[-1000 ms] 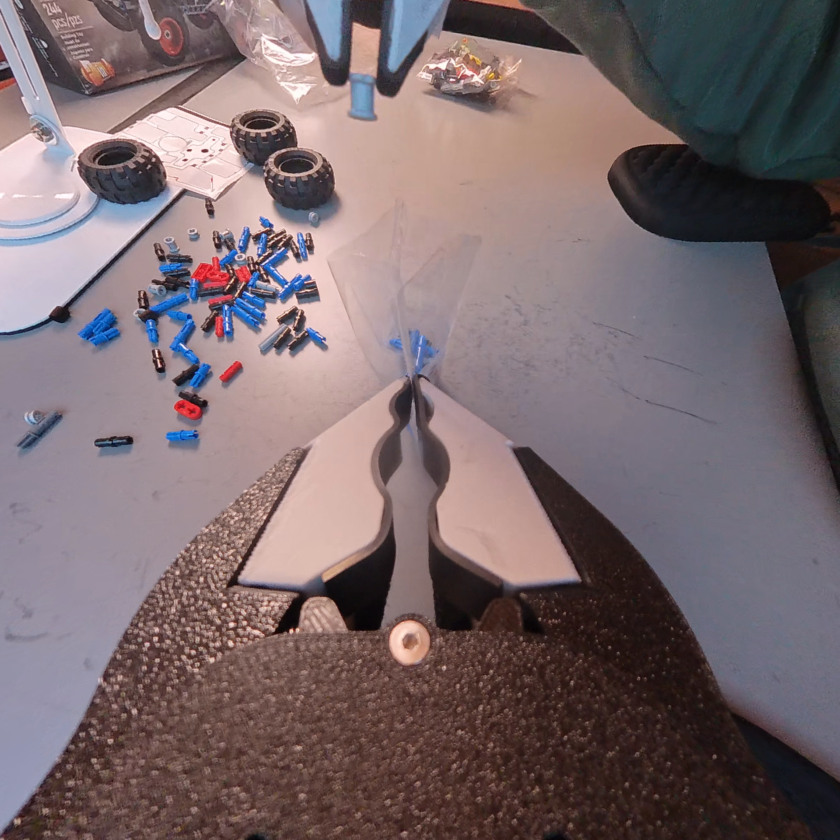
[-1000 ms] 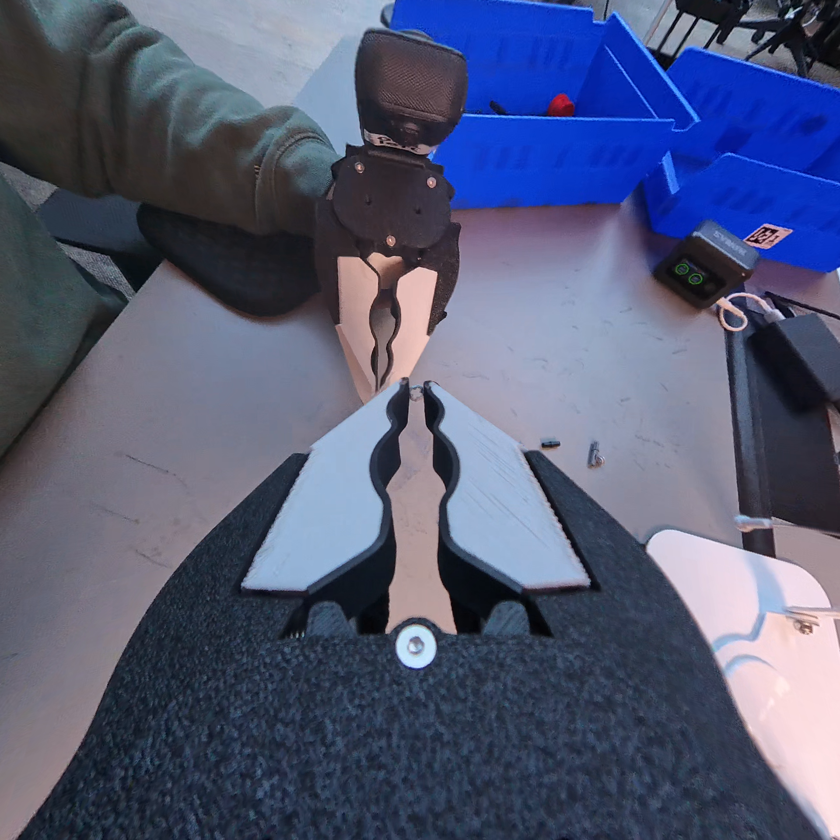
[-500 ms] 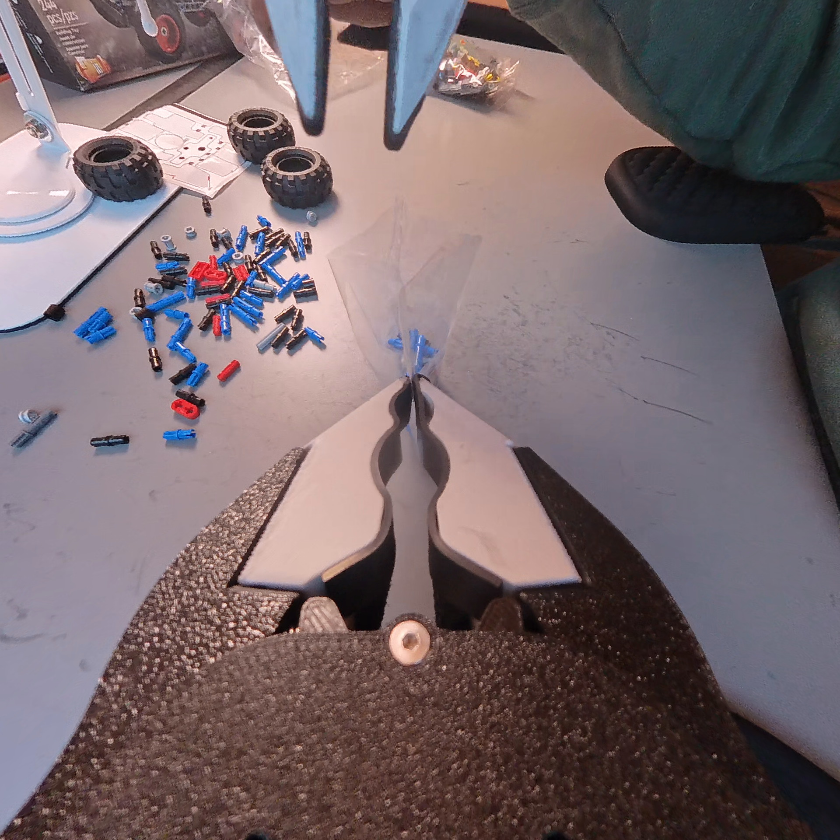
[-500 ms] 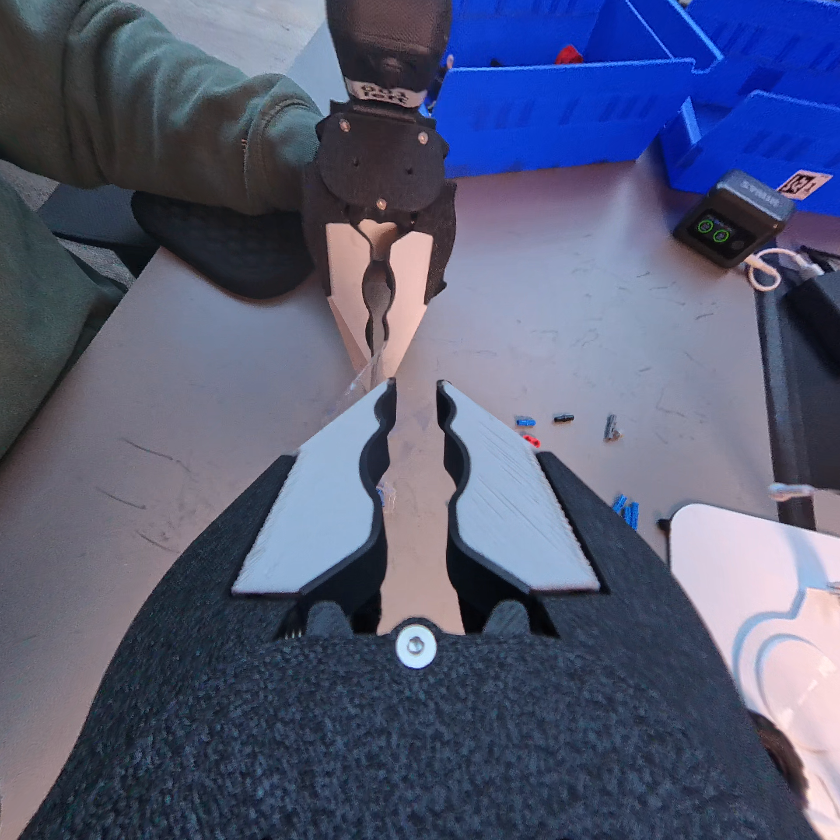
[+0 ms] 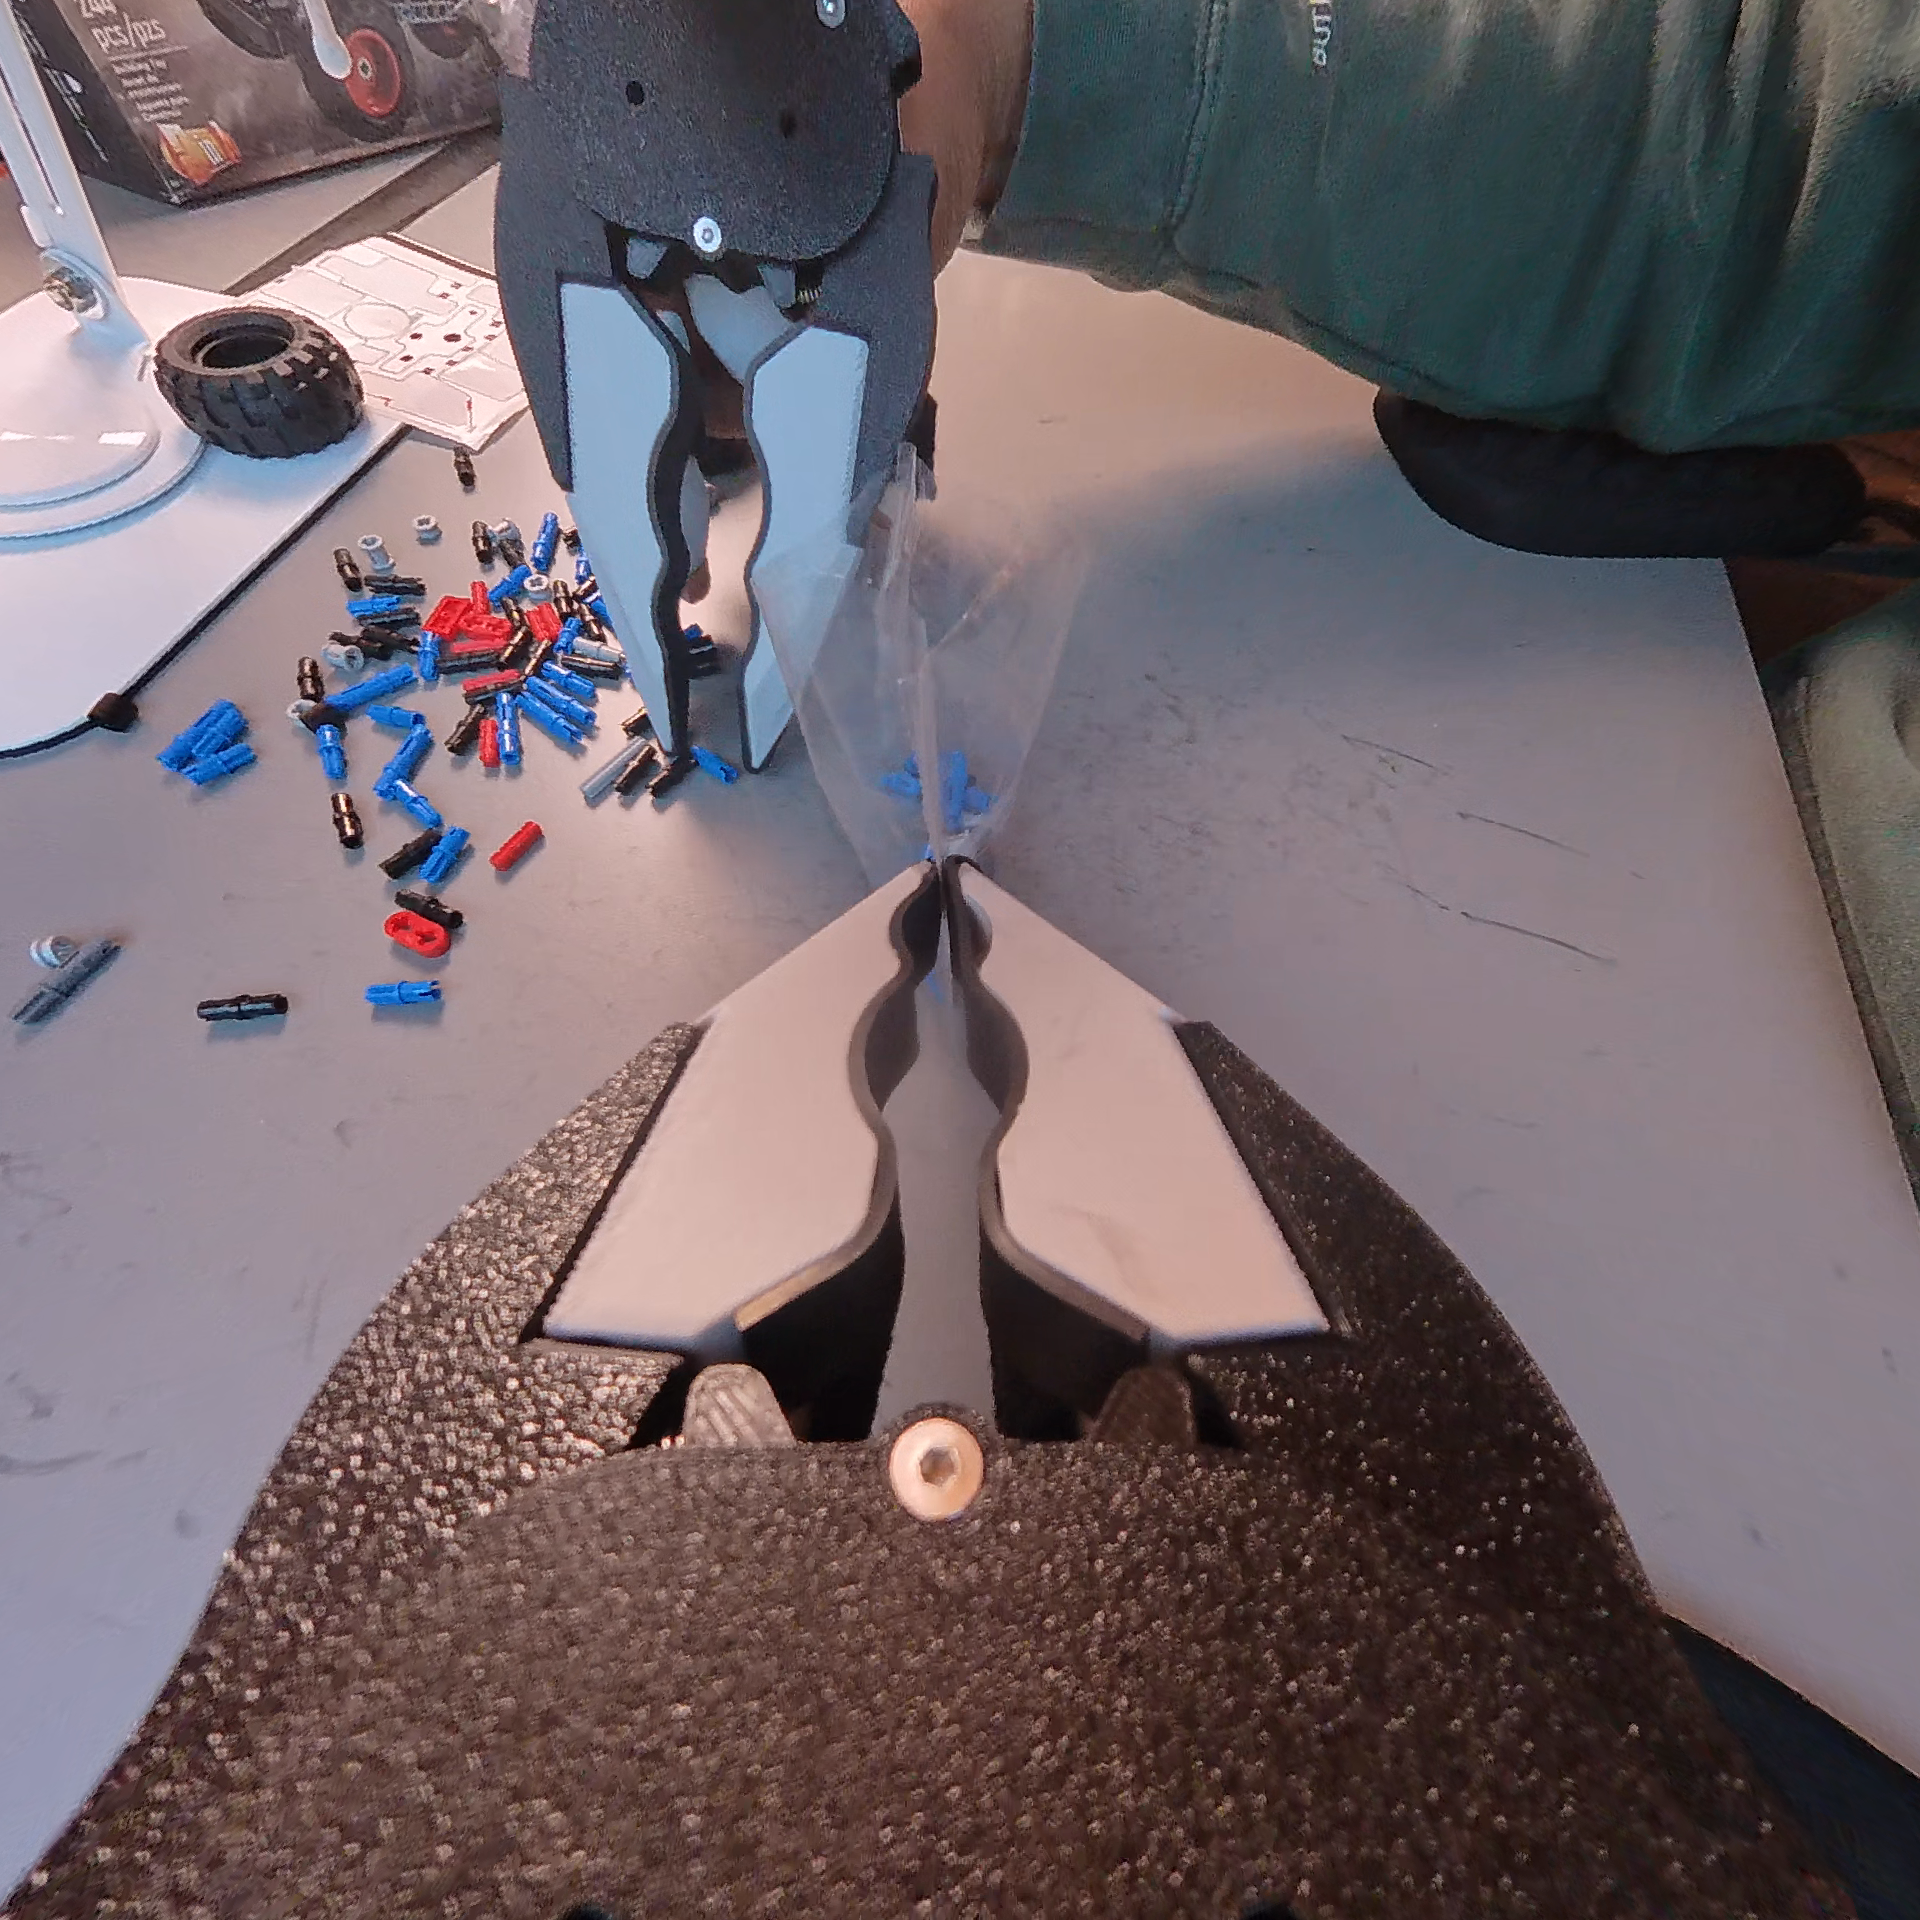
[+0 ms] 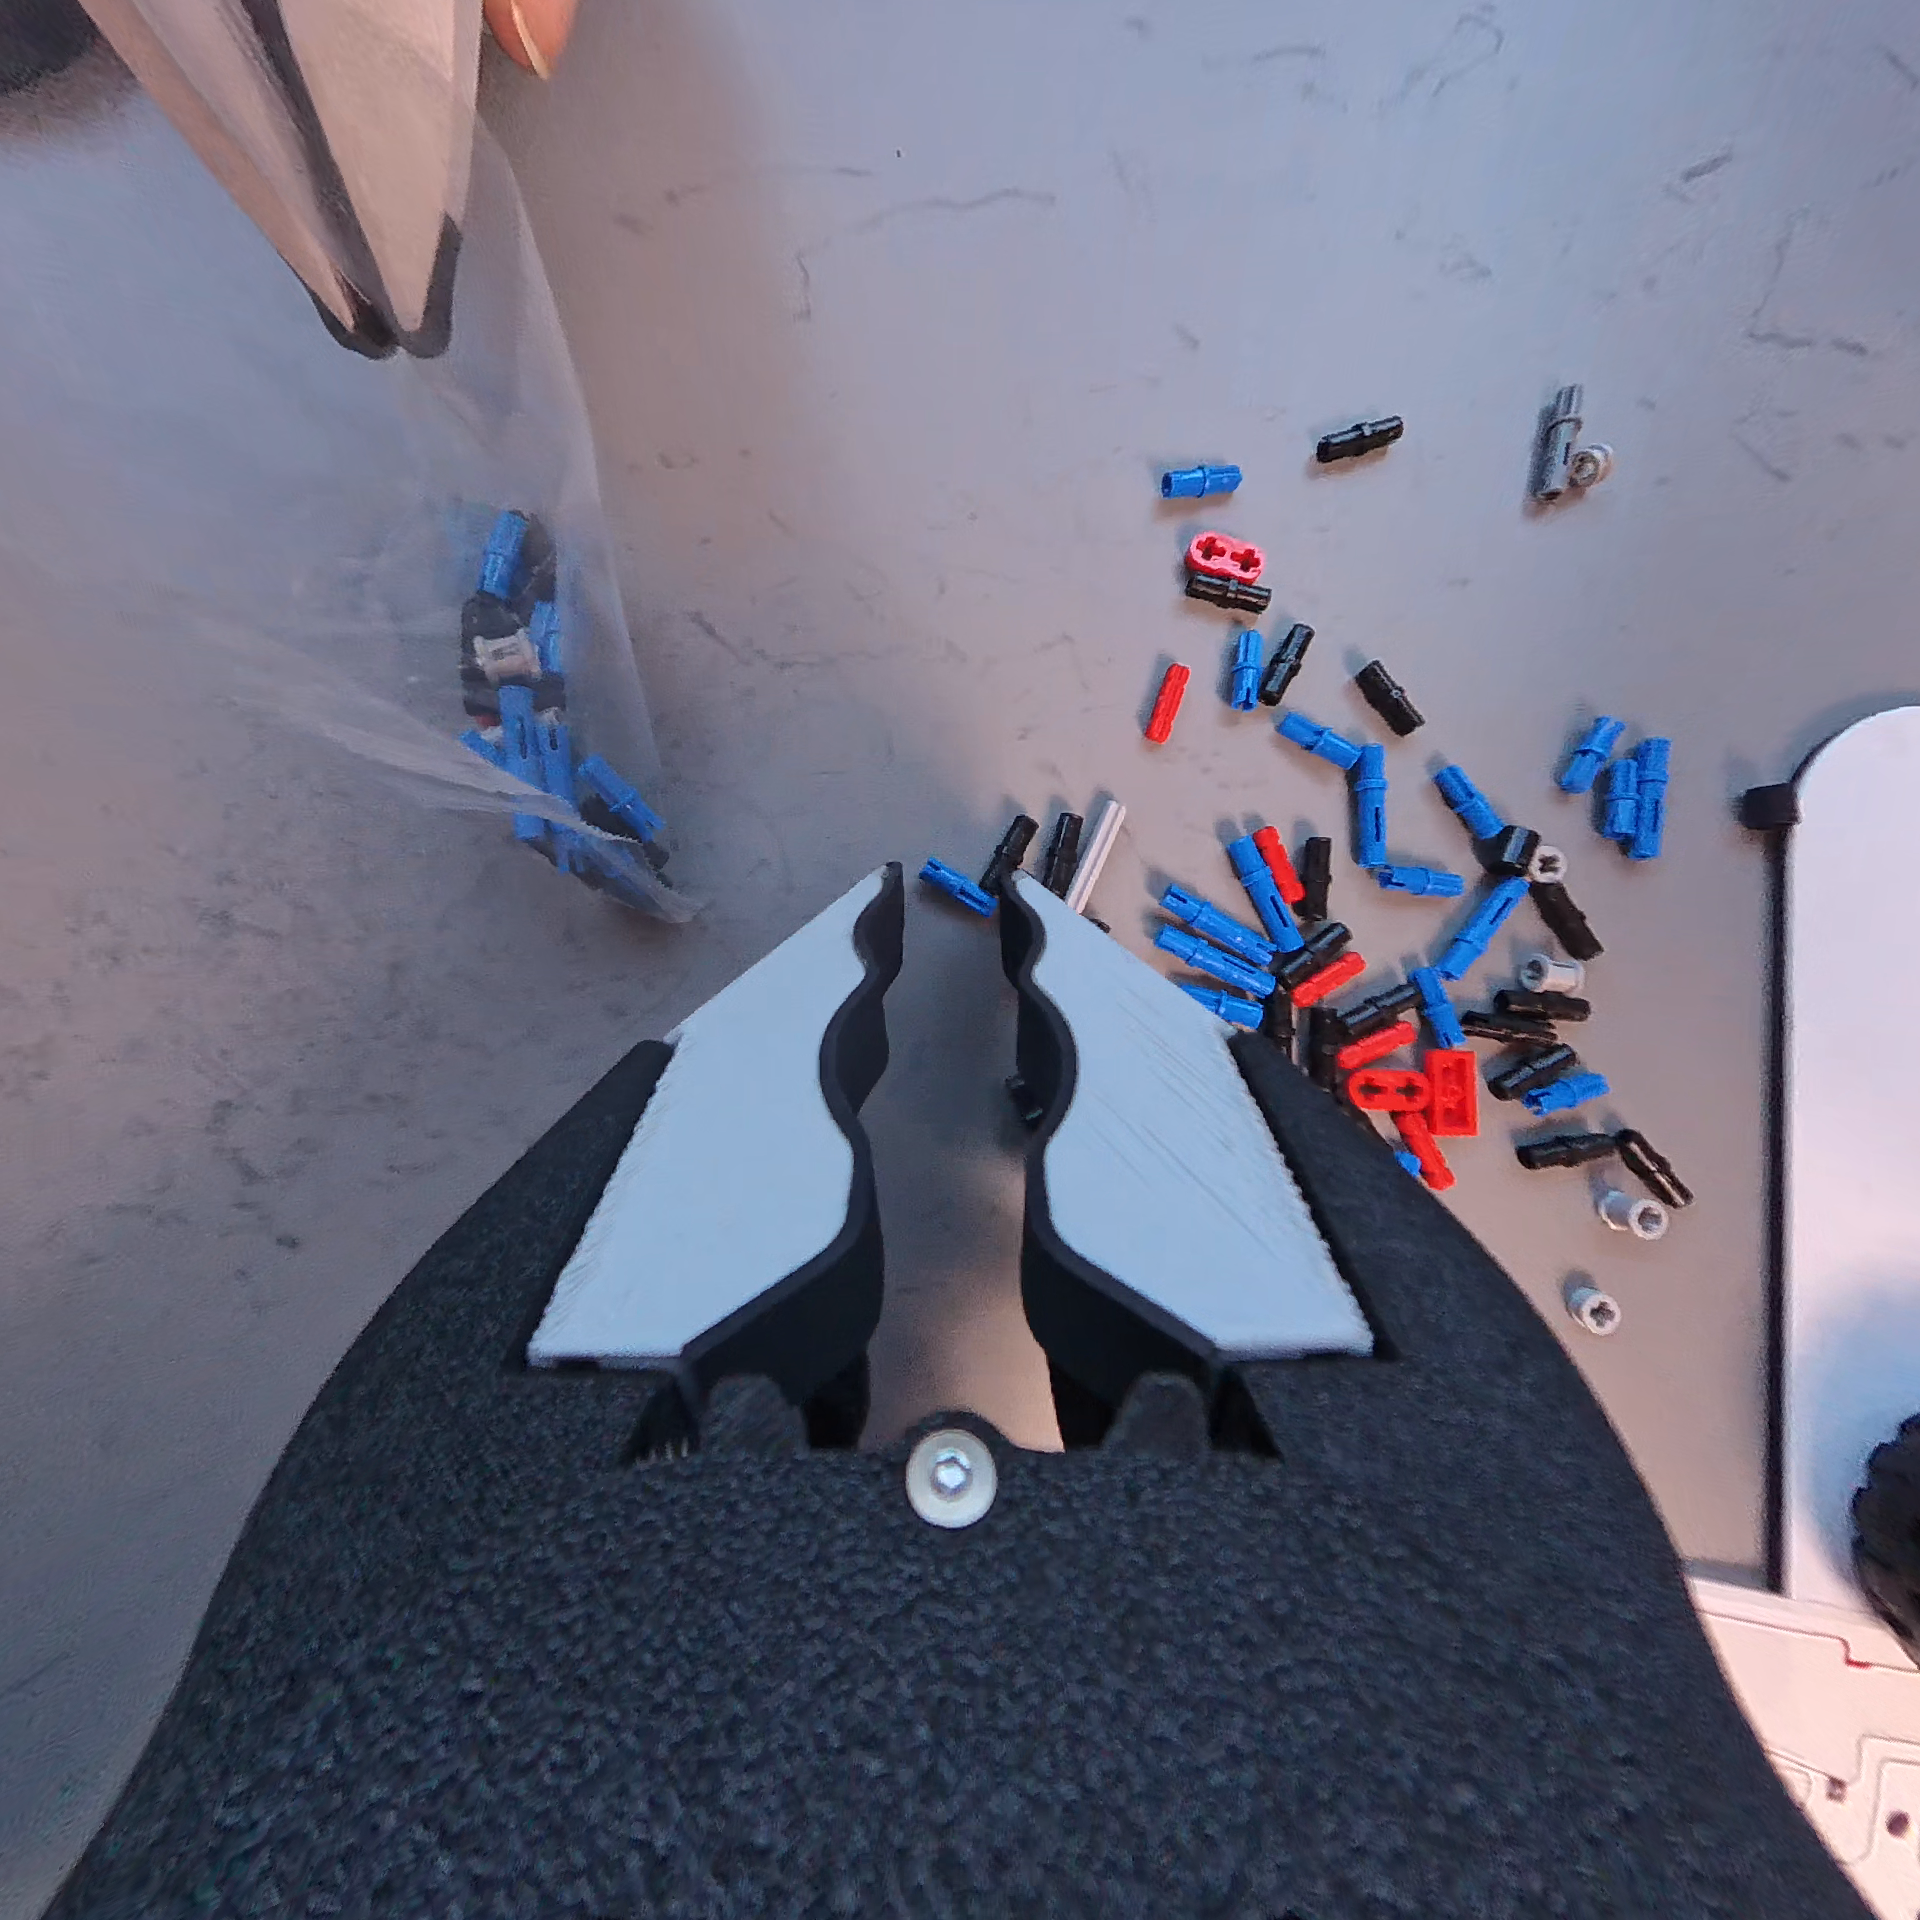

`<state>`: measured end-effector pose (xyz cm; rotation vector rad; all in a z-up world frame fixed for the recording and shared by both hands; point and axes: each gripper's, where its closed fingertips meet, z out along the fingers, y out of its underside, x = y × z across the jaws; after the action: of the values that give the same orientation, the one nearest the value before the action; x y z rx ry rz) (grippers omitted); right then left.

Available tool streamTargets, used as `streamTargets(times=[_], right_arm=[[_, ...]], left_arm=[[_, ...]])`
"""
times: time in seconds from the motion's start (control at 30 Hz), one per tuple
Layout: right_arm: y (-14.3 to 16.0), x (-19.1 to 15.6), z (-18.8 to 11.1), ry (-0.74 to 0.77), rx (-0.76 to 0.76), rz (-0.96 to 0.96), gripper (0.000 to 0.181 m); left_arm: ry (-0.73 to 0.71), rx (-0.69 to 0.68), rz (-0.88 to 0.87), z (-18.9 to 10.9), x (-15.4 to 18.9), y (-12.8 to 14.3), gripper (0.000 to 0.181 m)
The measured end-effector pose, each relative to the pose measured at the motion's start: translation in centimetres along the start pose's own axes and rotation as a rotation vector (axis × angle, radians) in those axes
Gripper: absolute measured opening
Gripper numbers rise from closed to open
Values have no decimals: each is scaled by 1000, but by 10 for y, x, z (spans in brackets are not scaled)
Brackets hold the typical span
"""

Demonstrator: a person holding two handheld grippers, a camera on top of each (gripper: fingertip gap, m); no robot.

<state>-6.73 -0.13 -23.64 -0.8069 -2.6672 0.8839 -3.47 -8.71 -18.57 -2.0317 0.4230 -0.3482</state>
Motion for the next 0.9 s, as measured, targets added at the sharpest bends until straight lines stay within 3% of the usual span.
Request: streamTargets(times=[0.33, 0.5, 0.57, 0.7, 0.9], right_arm=[[0, -6, 0, 1, -29, -39, 3], [-70, -22, -58, -6, 273, -65, 3], [-92, -34, -78, -13, 325, -113, 3], [-105, -50, -83, -18, 288, -187, 3], [-96, -56, -72, -19, 216, -211, 5]], left_arm=[[-1, -2, 0, 0, 0, 0, 0], [1, -1, -3, 0, 0, 0, 0], [3, -2, -3, 1, 0, 0, 0], [-1, -5, 1, 1, 0, 1, 0], [-4, -6, 1, 1, 0, 1, 0]])
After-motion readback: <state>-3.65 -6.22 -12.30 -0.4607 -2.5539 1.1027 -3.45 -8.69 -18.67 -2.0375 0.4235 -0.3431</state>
